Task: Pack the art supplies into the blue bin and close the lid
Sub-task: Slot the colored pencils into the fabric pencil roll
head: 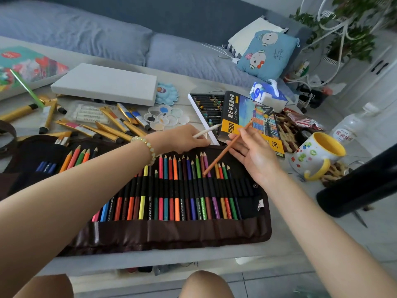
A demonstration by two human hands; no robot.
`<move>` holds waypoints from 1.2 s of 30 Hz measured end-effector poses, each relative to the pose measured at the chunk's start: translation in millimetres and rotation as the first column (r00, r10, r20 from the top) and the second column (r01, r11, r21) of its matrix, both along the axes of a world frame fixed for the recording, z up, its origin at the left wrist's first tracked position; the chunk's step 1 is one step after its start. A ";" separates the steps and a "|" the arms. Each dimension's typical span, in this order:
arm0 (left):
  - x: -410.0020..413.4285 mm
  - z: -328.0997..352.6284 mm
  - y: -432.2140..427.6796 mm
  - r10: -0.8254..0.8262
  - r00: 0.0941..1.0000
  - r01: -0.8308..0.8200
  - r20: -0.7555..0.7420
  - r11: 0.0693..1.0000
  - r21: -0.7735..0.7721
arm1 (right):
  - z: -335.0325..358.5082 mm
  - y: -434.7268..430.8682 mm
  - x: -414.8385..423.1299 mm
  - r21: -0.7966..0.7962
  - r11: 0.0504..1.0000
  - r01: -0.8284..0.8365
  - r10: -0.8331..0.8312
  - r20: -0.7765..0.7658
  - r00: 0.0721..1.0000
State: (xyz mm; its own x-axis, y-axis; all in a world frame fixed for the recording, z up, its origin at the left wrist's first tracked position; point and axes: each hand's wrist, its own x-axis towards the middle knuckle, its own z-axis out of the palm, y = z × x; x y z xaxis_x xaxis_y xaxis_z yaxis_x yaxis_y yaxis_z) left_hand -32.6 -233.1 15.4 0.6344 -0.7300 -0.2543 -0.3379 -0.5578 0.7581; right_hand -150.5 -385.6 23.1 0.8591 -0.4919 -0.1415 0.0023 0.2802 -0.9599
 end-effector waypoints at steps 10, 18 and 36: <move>-2.4 0.5 4.0 0.055 0.986 -0.077 -0.158 0.988 -0.136 | -5.1 -5.3 3.3 0.081 0.990 0.119 -0.120 0.012 0.993; -1.1 -3.1 4.6 0.084 0.967 -0.130 -0.239 0.974 -0.184 | 6.7 -1.3 10.4 -0.176 0.984 -0.039 0.028 -0.067 0.997; 1.4 1.5 8.3 0.101 0.938 -0.187 -0.333 0.954 -0.236 | 29.0 20.1 36.5 -0.435 0.785 -0.441 0.213 -0.479 0.852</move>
State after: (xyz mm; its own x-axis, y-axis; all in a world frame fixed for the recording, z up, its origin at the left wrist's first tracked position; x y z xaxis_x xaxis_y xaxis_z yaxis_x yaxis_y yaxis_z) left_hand -31.2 -224.8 16.9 0.6566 -0.7039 -0.2709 0.0099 -0.3511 0.9363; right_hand -114.0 -365.5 52.1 0.9086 -0.2854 -0.3048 -0.3931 -0.3382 -0.8550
